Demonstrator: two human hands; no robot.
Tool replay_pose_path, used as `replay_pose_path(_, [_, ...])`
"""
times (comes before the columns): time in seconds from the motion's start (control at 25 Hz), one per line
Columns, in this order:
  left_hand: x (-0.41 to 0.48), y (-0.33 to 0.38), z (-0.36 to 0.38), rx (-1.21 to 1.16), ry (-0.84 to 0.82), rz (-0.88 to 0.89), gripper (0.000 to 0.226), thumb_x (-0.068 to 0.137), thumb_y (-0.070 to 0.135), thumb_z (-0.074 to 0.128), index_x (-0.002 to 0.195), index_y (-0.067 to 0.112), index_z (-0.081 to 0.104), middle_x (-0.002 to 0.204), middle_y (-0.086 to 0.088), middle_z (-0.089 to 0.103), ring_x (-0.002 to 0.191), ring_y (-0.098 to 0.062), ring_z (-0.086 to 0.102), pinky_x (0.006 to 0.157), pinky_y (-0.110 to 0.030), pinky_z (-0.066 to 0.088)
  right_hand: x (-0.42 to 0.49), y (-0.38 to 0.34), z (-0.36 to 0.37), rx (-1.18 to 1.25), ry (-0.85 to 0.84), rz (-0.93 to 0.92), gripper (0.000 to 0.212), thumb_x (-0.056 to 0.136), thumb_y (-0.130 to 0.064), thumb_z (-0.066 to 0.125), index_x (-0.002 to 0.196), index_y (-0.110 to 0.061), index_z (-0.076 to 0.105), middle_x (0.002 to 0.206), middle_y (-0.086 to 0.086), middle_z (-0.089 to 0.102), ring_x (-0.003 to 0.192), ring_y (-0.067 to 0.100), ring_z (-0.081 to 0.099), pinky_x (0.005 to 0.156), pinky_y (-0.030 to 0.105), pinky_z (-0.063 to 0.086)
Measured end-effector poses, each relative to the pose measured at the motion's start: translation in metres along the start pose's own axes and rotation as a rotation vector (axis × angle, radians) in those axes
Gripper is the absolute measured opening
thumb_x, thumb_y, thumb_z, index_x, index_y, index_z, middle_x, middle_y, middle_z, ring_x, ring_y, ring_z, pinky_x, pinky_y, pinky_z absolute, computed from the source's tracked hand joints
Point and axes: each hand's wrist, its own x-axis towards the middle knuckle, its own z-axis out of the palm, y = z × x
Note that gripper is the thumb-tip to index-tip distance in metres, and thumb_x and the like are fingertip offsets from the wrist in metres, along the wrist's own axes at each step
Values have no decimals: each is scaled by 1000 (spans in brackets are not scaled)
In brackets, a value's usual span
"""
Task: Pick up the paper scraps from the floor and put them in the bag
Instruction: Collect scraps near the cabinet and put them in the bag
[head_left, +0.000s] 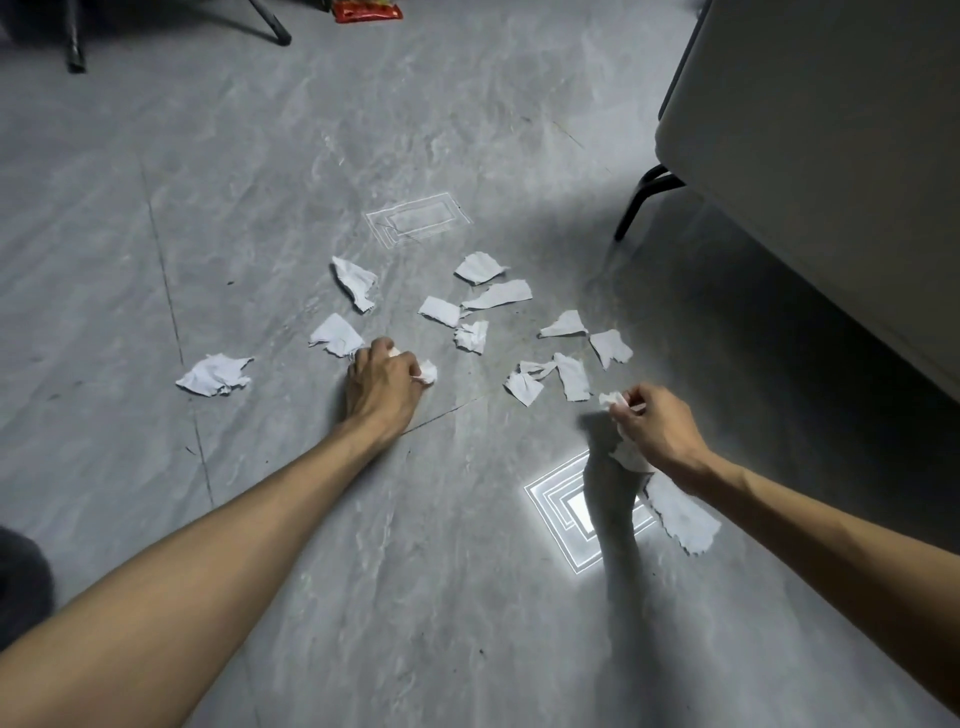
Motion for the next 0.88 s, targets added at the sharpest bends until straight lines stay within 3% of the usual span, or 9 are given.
replay_pose_path(0.12, [-2, -3, 3, -26, -83, 19, 17, 90, 19, 62, 101, 7, 67, 115, -14, 58, 111, -35, 52, 87, -39, 43, -4, 5, -1, -141, 29, 49, 23, 90, -29, 58, 84, -9, 68, 94, 13, 69, 86, 29, 63, 77, 43, 55])
replay_pose_path(0.2, [-8, 2, 2, -81, -61, 39, 14, 88, 12, 61, 97, 4, 68, 108, -15, 62, 103, -35, 58, 83, -38, 47, -9, 11, 1, -321, -28, 64, 28, 87, -35, 62, 86, -9, 71, 96, 16, 68, 88, 33, 64, 79, 43, 56])
replay_pose_path(0.32, [-19, 13, -7, -179, -16, 68, 12, 85, 10, 63, 90, 3, 70, 100, -13, 66, 95, -31, 61, 80, -38, 49, -18, 20, 11, -339, -90, 46, 29, 88, -33, 63, 93, -5, 70, 104, 17, 64, 91, 31, 62, 82, 42, 55])
replay_pose_path(0.48, [-32, 22, -43, -337, 56, 73, 10, 82, 8, 64, 88, 3, 71, 96, -9, 69, 88, -25, 63, 79, -31, 48, -20, -18, 24, -220, -95, -68, 13, 86, -22, 66, 82, -9, 67, 88, 11, 71, 78, 21, 59, 67, 27, 44])
replay_pose_path(0.64, [-48, 10, -108, -497, 143, -4, 7, 77, 14, 72, 82, 10, 74, 78, -3, 69, 72, -14, 60, 57, -6, 36, -35, -104, 44, 109, -174, -149, 18, 79, -30, 75, 70, -18, 64, 63, -5, 61, 58, 5, 55, 46, 11, 39])
replay_pose_path(0.72, [-57, 0, -146, -591, 177, -65, 3, 76, 19, 75, 76, 16, 74, 67, 3, 68, 60, -2, 58, 52, -6, 36, -49, -154, 53, 315, -253, -165, 20, 78, -30, 77, 68, -18, 64, 58, -7, 59, 49, 0, 52, 44, 11, 38])
replay_pose_path(0.8, [-68, -15, -187, -699, 219, -105, 10, 76, 20, 77, 69, 23, 71, 63, 9, 66, 55, 5, 55, 57, -9, 41, -65, -205, 58, 454, -356, -208, 18, 81, -25, 74, 73, -14, 63, 60, -2, 57, 50, 6, 48, 45, 17, 38])
replay_pose_path(0.88, [-83, -35, -230, -828, 272, -134, 12, 76, 16, 76, 68, 23, 71, 69, 0, 70, 63, -6, 62, 68, -24, 51, -83, -257, 59, 535, -450, -253, 17, 84, -22, 72, 78, -10, 60, 61, 2, 55, 48, 10, 45, 43, 19, 34])
